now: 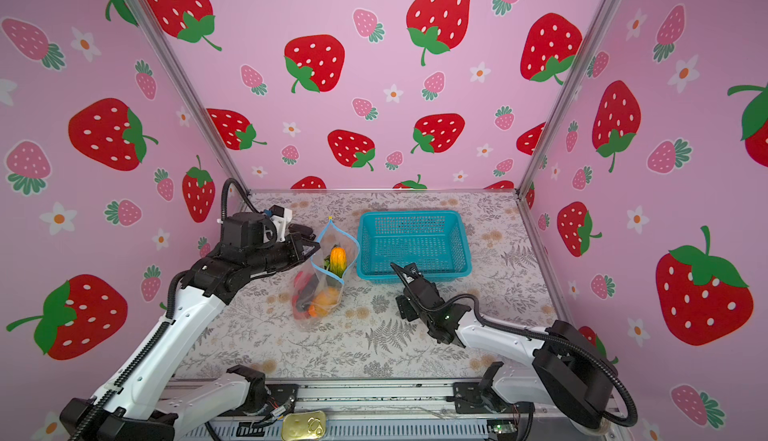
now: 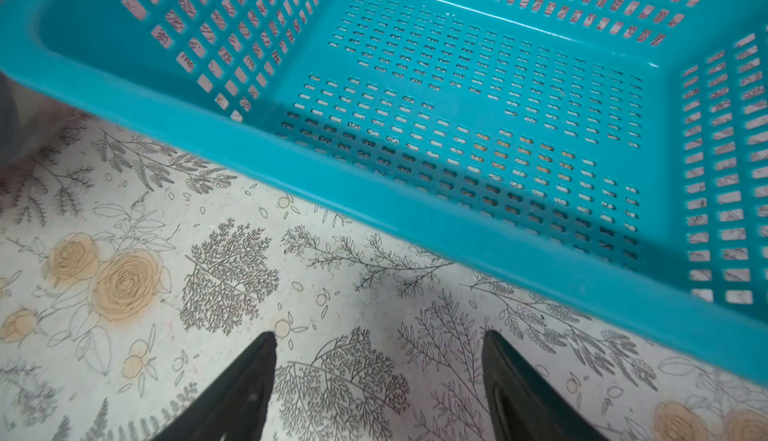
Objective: Place the food in the zip-top bag and seal the zipper
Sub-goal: 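Push the teal basket away from the bag with the right gripper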
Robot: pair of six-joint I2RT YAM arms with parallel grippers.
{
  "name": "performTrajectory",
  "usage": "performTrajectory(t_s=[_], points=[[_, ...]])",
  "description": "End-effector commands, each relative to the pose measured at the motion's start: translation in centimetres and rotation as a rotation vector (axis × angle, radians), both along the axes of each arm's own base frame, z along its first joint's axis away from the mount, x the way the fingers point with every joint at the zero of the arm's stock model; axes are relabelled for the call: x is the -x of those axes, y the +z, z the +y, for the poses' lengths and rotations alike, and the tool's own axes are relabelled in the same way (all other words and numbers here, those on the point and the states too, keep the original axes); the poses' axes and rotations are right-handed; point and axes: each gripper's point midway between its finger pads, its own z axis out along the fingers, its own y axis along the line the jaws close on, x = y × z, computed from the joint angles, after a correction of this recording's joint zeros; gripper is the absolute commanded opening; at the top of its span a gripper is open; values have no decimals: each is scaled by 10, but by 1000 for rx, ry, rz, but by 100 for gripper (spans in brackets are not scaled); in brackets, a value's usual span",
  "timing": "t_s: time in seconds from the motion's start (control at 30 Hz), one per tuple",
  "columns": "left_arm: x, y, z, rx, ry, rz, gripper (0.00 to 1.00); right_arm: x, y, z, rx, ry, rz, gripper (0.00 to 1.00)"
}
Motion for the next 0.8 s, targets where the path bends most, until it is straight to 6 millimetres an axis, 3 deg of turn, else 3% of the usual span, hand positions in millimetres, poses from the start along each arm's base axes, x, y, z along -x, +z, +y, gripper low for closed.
performTrajectory(t_s=[0.0, 0.47, 0.77], points=[[2, 9, -1, 20, -6, -13, 0, -22, 18, 9, -37, -25, -62, 79], [1, 10, -2, 22, -6, -10, 0, -76, 21, 12, -41, -23, -86, 78], [0, 11, -2, 23, -7, -13, 0, -97, 21, 50, -108, 50, -57, 78]])
